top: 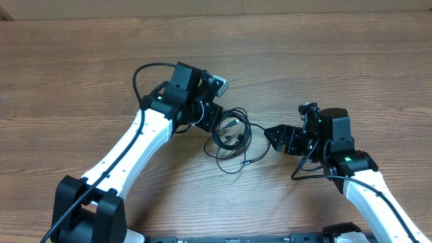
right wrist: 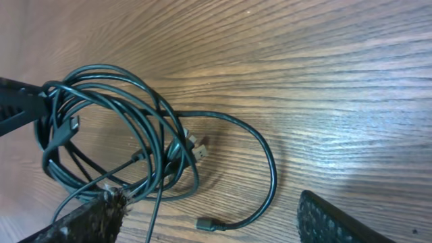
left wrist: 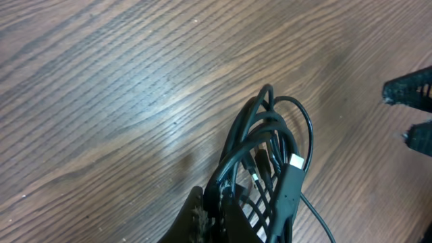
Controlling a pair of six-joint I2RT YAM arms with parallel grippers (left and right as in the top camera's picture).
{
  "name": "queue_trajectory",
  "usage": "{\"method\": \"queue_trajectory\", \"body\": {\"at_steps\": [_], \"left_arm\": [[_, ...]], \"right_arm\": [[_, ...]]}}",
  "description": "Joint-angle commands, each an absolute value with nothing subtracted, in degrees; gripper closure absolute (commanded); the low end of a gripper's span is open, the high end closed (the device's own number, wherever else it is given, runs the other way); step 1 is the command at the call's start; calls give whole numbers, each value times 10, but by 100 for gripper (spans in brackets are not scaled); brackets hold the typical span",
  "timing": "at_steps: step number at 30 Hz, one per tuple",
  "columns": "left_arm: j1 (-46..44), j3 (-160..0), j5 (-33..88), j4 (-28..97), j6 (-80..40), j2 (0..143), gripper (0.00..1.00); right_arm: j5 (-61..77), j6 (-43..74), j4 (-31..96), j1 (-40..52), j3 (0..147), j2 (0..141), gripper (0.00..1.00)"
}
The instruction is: Untangle cables
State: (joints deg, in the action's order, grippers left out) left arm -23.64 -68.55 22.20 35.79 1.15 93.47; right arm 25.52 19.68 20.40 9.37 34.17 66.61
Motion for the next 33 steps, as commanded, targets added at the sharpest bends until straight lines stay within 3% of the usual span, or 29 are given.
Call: {"method": "queue_trajectory", "body": {"at_steps": [1,22,25,30,33], "left_arm": [[-242,-692,242,353,-2,921,96],[-241,-692,521,291,3,921,96],[-241,-692,547,291,2,921,96],[-241,-692,521,292,3,921,96],[-241,-692,442,302,2,921,95]], "right_arm": [[288,195,196,94,357,666,21],[352,194,207,94,357,666,35],[352,194,207,93,357,666,44],[346,194,207,93,357,666,79],[346,194,207,93,357,666,95]]}}
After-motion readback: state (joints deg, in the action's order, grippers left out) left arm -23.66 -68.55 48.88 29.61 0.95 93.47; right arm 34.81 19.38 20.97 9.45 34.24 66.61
